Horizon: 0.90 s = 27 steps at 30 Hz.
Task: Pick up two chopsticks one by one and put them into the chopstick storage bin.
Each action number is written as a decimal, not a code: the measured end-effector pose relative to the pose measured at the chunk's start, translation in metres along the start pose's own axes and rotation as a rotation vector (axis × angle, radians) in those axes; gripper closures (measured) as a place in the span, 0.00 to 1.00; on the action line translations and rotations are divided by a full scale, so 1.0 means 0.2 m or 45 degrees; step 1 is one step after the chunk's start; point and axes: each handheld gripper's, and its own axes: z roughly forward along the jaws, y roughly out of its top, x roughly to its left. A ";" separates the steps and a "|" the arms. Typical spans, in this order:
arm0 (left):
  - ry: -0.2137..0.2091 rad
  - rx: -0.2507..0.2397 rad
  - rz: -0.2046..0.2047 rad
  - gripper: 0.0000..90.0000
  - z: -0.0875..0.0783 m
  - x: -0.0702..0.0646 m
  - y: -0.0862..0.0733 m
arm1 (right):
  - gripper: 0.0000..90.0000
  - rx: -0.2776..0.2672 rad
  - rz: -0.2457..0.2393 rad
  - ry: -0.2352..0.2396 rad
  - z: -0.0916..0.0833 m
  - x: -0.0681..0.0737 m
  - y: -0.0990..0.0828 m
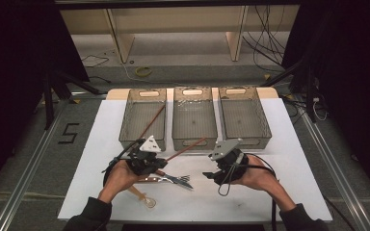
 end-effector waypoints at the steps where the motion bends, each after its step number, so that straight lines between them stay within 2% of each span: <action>1: 0.013 -0.011 -0.011 0.93 -0.01 0.01 0.00 | 0.43 -0.025 0.045 -0.016 0.00 0.01 -0.02; 3: 0.031 -0.037 -0.036 0.93 -0.03 0.03 -0.01 | 0.42 -0.080 0.137 -0.031 0.01 0.01 -0.06; 6: 0.054 -0.064 -0.055 0.93 -0.05 0.06 -0.03 | 0.42 -0.167 0.217 -0.057 0.01 0.01 -0.11; 10: 0.082 -0.093 -0.088 0.93 -0.08 0.10 -0.05 | 0.41 -0.232 0.300 -0.082 0.00 0.01 -0.16; 12: 0.096 -0.106 -0.106 0.93 -0.09 0.12 -0.05 | 0.40 -0.260 0.319 -0.082 0.00 0.03 -0.18; 15: 0.116 -0.129 -0.123 0.93 -0.12 0.14 -0.06 | 0.38 -0.252 0.353 -0.076 0.00 0.04 -0.21; 20: 0.149 -0.169 -0.151 0.93 -0.16 0.17 -0.07 | 0.37 -0.280 0.422 -0.075 -0.01 0.05 -0.25; 22: 0.157 -0.178 -0.166 0.93 -0.18 0.19 -0.08 | 0.37 -0.304 0.441 -0.082 -0.01 0.05 -0.26; 25: 0.137 -0.208 -0.204 0.93 -0.19 0.20 -0.08 | 0.36 -0.320 0.470 -0.077 -0.02 0.04 -0.28; 27: 0.153 -0.210 -0.200 0.93 -0.20 0.21 -0.07 | 0.35 -0.322 0.482 -0.077 -0.01 0.05 -0.29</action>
